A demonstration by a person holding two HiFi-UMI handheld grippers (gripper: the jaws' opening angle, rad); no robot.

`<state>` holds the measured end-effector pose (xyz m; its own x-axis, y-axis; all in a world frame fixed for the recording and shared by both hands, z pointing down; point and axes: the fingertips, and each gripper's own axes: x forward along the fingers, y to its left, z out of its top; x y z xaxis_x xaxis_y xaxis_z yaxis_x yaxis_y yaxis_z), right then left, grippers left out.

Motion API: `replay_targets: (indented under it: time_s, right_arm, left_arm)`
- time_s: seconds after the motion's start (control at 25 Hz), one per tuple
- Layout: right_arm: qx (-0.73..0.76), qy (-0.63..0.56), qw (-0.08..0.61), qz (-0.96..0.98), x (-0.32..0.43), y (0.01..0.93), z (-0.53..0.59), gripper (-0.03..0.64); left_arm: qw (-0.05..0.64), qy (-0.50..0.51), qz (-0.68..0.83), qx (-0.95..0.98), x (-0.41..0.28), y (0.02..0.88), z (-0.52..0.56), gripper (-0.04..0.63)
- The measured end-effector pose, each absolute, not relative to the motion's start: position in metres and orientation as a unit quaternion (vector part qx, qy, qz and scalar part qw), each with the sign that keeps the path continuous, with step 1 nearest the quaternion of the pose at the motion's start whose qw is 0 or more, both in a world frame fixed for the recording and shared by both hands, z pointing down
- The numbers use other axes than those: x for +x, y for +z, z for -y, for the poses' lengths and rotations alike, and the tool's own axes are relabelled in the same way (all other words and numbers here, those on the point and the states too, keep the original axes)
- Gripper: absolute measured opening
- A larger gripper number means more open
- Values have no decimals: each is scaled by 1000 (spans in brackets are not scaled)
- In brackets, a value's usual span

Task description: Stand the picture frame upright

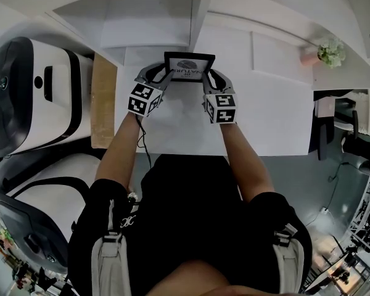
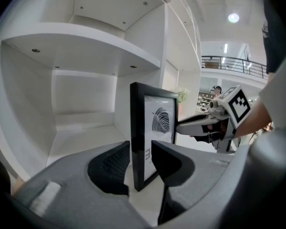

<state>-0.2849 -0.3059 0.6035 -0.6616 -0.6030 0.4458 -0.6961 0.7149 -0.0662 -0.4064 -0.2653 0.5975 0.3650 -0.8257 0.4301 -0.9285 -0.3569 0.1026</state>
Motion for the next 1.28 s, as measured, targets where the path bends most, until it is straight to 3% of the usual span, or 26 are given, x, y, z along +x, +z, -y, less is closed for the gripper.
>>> replay_targets:
  time_s: [0.12,0.52,0.76,0.88,1.28]
  right_arm:
    - [361,127,179,906,-284,597,307,81]
    - [382,92,132,910,-280,560,300,86]
    - [404,35,85,910,-272,510,282,61]
    - [411,41,54,909,-267,486,268,3]
    - [440,35,21,897,-240,423,217,0]
  left_arm:
    - [157,148,539,814,-402,593,263,193]
    - [141,105,590,788,-420,563,242,196]
    - [107,69,633,764,-434,518,213,32]
    - [89,56,648,754,-434,491,197,17]
    - [44,47,677,733,-419,416,136,17]
